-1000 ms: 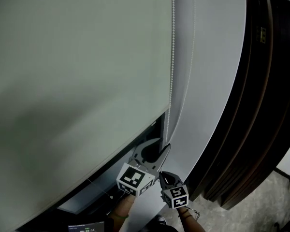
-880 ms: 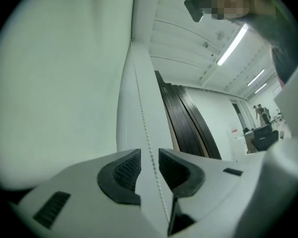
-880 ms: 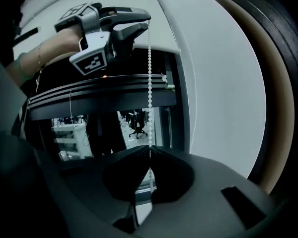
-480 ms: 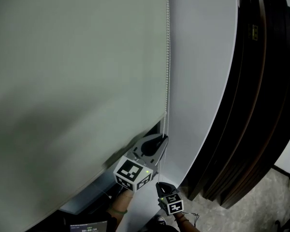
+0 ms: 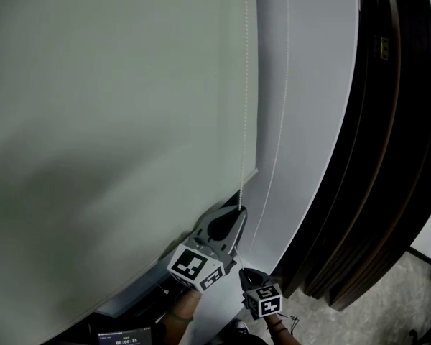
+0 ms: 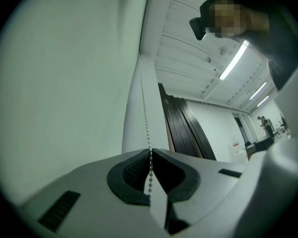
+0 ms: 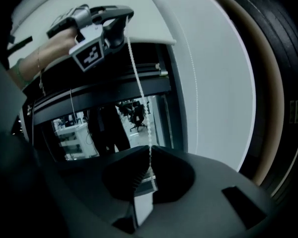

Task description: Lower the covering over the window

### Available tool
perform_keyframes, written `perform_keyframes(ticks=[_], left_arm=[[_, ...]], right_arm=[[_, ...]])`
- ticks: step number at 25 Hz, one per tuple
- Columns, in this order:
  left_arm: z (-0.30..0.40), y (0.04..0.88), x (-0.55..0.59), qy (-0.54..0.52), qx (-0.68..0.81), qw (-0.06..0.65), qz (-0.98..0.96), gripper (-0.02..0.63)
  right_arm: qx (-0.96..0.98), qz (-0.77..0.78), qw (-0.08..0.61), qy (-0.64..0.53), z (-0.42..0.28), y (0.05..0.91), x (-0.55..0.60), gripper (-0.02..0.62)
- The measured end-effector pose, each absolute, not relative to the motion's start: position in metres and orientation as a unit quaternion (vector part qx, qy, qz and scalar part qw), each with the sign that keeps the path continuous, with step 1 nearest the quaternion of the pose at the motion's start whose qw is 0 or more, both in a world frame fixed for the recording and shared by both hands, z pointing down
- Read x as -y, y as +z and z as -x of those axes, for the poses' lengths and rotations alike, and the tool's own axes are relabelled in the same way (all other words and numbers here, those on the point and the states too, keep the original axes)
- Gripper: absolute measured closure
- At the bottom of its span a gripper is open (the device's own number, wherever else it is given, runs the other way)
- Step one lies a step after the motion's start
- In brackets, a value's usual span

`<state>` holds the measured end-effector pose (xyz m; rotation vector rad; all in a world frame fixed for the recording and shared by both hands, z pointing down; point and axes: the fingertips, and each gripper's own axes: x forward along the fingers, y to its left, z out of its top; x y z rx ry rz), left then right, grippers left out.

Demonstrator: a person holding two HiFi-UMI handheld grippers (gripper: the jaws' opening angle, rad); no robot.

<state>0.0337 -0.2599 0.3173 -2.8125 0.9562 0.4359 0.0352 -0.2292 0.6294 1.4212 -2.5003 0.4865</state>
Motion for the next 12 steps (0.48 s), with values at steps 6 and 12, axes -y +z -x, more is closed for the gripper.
perform_keyframes(ticks=[6, 12], left_arm=[[-0.041, 0.431, 0.274, 0.024, -0.326, 0.007, 0.945, 0.595], [-0.040, 0.516, 0.276, -0.053, -0.335, -0.067, 0.938, 0.595]], right_arm=[[0.864, -0.498, 0.023, 0.077, -0.062, 0.512, 0.248, 0.581], [0.898, -0.434, -0.064, -0.041, -0.061, 0.352, 0.248, 0.522]])
